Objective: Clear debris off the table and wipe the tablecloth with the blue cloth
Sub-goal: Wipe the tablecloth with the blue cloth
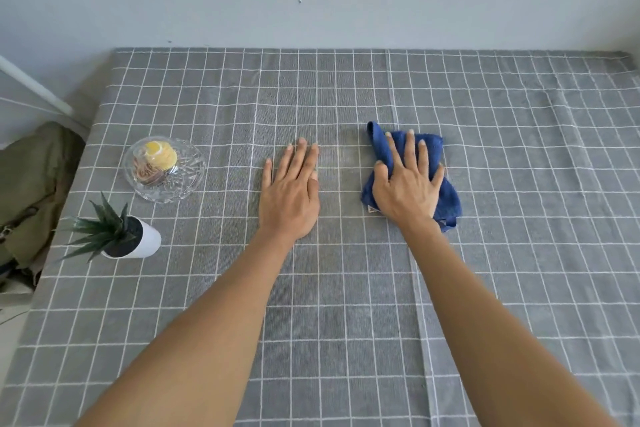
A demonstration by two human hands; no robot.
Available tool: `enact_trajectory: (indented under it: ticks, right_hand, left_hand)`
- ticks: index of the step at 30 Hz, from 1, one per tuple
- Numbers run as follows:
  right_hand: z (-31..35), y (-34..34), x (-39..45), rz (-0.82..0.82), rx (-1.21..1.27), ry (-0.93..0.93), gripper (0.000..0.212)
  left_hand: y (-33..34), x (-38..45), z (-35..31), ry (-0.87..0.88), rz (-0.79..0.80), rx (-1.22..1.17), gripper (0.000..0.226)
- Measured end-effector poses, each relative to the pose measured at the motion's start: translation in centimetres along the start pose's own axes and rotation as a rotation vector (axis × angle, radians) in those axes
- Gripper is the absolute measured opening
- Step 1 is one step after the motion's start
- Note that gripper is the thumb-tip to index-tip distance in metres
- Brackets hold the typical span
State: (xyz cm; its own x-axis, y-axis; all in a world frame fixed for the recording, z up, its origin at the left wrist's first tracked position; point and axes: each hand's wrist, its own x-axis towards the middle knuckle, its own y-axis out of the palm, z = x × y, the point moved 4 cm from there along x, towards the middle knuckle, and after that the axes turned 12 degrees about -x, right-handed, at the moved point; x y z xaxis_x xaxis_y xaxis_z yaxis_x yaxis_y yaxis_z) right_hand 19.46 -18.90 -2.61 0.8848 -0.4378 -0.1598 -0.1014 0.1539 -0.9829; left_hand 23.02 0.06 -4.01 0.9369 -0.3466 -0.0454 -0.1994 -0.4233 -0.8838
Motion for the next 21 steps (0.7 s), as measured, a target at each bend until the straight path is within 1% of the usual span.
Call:
enact_trajectory:
  ticks: [2, 5, 7, 9, 13, 16, 21]
  right_hand:
    - [1.1, 0.0, -0.6, 0.008, -0.007, -0.038, 0.059]
    - [3.3, 0.3, -2.2, -0.005, -0.032, -0.179, 0.058]
    - [3.1, 0.4, -2.4, -0.007, -0.043, -0.211, 0.057]
    - [1.4, 0.1, -1.4, -0.006, -0.046, -0.178, 0.056]
    - [-2.7, -0.7, 1.7, 0.021, -0.005, 0.022, 0.059]
    - [-2.0, -0.9, 1.7, 0.022, 0.015, 0.038, 0.058]
    - [1.7, -0.5, 0.5, 0.030, 0.002, -0.187, 0.055]
  left_hand:
    - [0.1, 0.0, 0.0, 0.002, -0.005, 0.004, 0.051]
    - [-0.1, 0.0, -0.2, 0.016, -0.013, -0.005, 0.051]
    - [-0.1, -0.1, -0.2, 0.022, -0.012, -0.010, 0.050]
    - [-0.1, 0.0, -0.1, 0.020, -0.006, -0.013, 0.050]
    - [0.0, 0.0, 0.0, 0.016, 0.003, -0.005, 0.050]
    - [0.2, 0.1, 0.1, 0.006, 0.007, 0.007, 0.050]
    - [0.1, 0.1, 0.0, 0.006, 0.003, 0.016, 0.050]
